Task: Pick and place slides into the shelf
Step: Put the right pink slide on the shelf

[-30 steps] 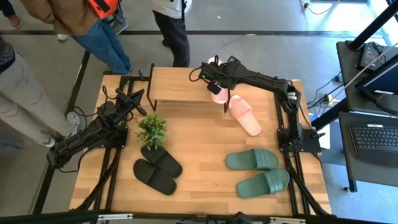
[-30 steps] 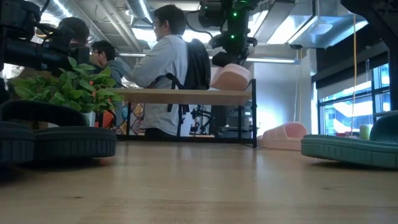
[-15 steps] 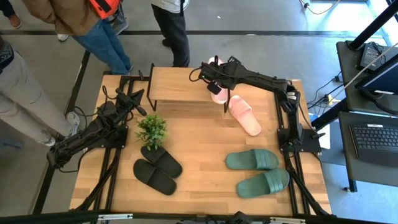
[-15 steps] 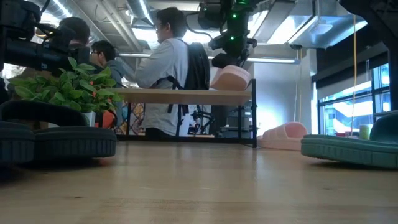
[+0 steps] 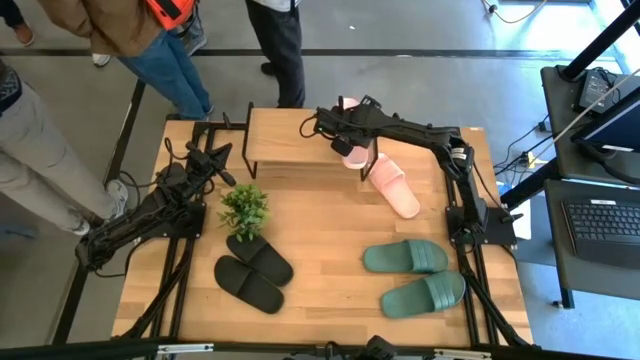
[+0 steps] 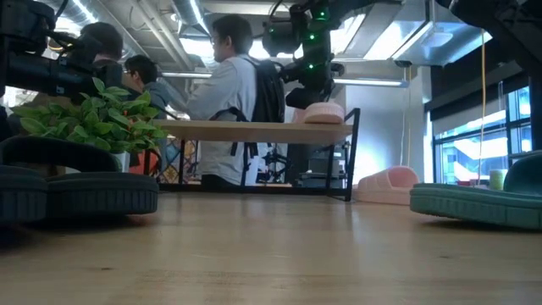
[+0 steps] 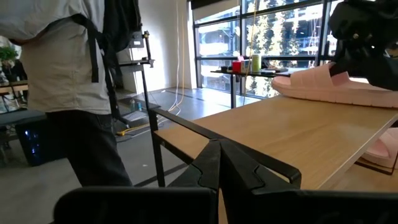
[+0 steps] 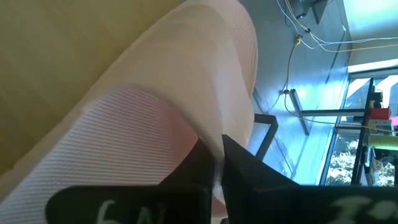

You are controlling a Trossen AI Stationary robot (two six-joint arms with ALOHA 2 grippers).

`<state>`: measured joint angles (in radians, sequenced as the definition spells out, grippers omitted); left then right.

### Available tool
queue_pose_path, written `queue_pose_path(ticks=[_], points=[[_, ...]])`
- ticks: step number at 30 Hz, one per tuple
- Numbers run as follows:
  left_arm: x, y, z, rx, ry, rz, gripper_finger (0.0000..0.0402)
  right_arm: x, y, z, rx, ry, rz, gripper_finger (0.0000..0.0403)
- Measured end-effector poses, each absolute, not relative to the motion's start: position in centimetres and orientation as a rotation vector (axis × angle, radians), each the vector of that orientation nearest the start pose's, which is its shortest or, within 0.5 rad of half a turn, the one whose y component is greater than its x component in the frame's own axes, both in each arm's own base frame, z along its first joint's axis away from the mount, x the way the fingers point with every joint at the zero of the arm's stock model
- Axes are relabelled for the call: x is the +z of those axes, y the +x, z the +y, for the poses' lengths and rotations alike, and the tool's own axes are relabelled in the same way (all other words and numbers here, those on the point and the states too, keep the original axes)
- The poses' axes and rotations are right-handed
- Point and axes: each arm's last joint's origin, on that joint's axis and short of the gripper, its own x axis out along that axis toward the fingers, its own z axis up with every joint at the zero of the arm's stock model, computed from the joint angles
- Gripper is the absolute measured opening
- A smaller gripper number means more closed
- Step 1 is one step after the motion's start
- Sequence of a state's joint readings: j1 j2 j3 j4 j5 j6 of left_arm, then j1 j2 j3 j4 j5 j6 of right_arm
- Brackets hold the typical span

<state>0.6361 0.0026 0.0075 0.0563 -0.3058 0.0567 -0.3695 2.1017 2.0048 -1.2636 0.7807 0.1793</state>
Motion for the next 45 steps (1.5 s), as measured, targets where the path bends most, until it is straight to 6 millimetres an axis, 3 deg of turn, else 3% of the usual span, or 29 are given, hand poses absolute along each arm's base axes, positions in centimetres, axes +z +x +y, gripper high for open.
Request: queue_pose_path(ticks=[6, 17, 30, 45], points=[[17.13, 7.19, 6.40, 0.944, 0.063, -0.036, 0.0000, 28.06, 38.61, -17.14, -1.076, -0.152, 1.299, 0.0058], [17.12, 7.19, 6.40, 0.944, 0.063, -0.036, 0.0000, 28.05, 38.64, -17.14, -1.068, -0.147, 1.299, 0.0073], [17.12, 7.20, 6.40, 0.943, 0.063, -0.036, 0.0000, 28.00, 38.60, -17.11, -1.058, -0.139, 1.308, 0.0167], [17.13, 7.19, 6.40, 0.943, 0.063, -0.036, 0.0000, 27.91, 38.39, -16.63, -1.044, -0.156, 1.351, 0.0174]])
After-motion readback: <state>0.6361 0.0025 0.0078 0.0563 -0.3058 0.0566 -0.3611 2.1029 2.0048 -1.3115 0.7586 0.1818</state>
